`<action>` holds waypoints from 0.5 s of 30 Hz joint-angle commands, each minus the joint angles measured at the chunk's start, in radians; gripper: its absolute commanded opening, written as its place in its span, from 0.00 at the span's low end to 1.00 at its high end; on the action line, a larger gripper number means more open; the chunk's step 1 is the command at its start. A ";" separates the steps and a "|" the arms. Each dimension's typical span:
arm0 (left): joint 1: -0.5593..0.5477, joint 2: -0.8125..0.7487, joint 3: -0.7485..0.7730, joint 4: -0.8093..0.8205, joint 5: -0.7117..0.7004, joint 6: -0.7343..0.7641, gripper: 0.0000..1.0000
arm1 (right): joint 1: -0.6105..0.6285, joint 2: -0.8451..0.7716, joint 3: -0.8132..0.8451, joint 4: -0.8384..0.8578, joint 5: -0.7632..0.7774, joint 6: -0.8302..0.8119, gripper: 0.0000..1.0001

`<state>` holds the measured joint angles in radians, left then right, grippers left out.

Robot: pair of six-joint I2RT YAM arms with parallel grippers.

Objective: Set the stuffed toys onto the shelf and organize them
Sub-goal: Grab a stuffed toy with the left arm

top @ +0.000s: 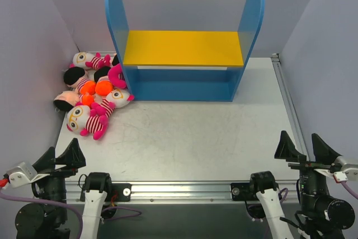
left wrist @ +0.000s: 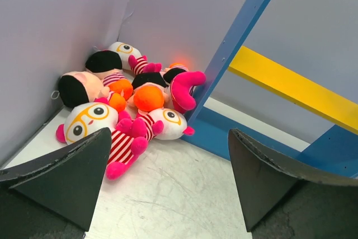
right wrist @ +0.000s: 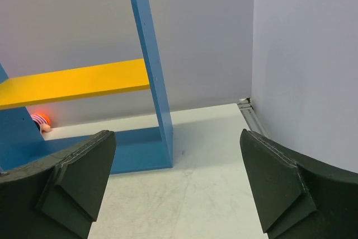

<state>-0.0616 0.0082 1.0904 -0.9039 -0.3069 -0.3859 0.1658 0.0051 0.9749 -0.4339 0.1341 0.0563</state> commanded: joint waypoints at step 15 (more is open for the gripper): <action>0.006 -0.082 -0.053 0.034 0.037 -0.033 0.94 | 0.000 -0.001 -0.038 0.057 0.076 0.048 1.00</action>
<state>-0.0616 0.0082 1.0557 -0.9020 -0.2970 -0.4088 0.1658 0.0051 0.9455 -0.4309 0.1539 0.0784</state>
